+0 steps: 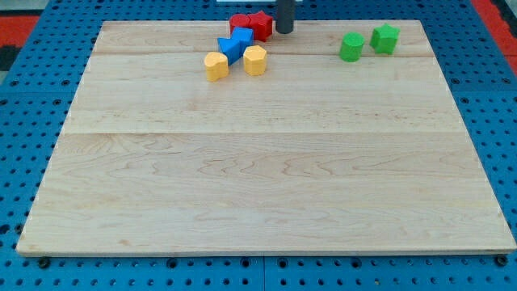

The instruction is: Push the red blocks towards top left of the board

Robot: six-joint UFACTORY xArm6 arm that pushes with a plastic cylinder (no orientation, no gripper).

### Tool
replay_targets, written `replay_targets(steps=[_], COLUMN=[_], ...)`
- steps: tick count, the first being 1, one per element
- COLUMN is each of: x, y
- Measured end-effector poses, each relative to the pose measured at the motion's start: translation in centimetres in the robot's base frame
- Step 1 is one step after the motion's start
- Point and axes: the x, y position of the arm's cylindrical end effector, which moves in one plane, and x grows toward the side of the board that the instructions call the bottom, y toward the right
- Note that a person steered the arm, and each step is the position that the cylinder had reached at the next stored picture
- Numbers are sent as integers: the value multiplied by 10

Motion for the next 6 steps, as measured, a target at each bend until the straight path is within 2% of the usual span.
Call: replay_targets(steps=[1, 2, 3, 5, 6], x=[-12, -12, 7, 23, 5], y=[-4, -99, -188, -211, -223])
